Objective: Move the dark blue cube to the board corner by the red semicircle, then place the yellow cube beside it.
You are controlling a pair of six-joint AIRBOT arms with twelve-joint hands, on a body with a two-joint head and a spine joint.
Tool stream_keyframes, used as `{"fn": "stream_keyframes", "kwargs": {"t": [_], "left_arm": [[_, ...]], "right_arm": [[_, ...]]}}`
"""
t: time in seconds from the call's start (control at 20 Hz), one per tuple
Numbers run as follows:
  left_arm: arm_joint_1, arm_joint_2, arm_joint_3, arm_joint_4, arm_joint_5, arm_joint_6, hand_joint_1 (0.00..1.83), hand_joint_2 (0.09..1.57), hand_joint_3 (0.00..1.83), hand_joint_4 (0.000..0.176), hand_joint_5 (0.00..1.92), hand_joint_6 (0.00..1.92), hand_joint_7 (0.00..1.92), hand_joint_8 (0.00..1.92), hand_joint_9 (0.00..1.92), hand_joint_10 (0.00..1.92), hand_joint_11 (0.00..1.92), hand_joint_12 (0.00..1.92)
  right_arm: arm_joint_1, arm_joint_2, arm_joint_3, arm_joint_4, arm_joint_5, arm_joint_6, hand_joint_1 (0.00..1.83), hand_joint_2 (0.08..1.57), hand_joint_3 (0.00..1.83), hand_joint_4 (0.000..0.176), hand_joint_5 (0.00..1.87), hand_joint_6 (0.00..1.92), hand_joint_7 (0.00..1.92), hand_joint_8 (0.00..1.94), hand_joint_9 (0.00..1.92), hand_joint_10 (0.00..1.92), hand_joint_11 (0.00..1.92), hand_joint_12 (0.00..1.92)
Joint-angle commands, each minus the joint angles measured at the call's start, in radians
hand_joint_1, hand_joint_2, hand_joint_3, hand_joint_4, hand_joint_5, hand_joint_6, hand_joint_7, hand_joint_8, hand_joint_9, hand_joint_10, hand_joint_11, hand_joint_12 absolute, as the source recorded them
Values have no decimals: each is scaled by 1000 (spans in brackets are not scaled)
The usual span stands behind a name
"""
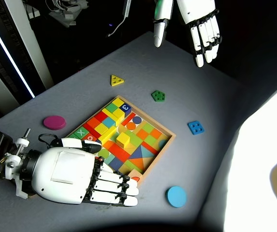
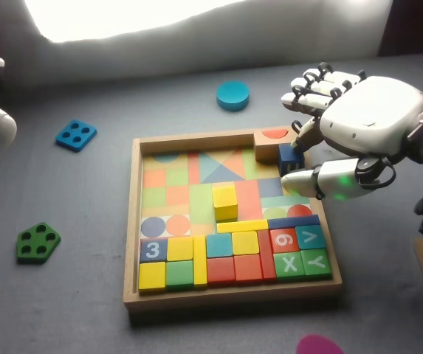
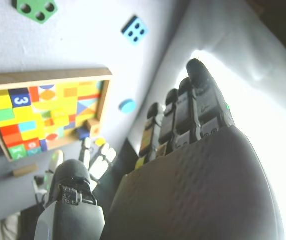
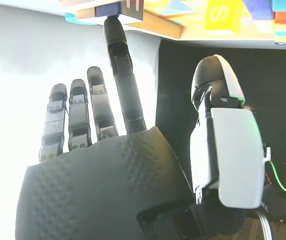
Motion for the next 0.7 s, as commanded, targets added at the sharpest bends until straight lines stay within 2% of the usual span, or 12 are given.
{"fn": "stream_keyframes", "kwargs": {"t": [0.0,0.15,0.35,0.45,0.65], "left_arm": [[-10,7,-2,36,-79,2,0,1120,1,58,0,0,0,0,0,0,0,285],[-10,7,-2,36,-79,2,0,1116,0,57,0,0,0,0,0,0,0,339],[-10,7,-2,36,-79,2,0,1116,0,63,0,0,0,0,0,0,0,281],[-10,7,-2,36,-79,2,0,1118,1,55,0,0,0,0,0,0,0,314],[-10,7,-2,36,-79,2,0,1115,0,58,0,0,0,0,0,0,0,341]], "right_arm": [[15,15,-3,-2,98,-4,0,1140,2,0,816,17,146,12,0,0,0,0],[33,21,-8,-2,119,0,0,1138,1,0,806,11,126,2,0,0,0,0],[45,21,-11,-2,130,2,0,1145,4,0,796,6,135,4,0,0,0,0],[59,21,-17,-2,133,3,0,1144,3,0,802,8,139,5,0,0,0,0],[86,21,-61,-3,127,6,0,1140,1,0,805,9,131,1,0,0,0,0]]}}
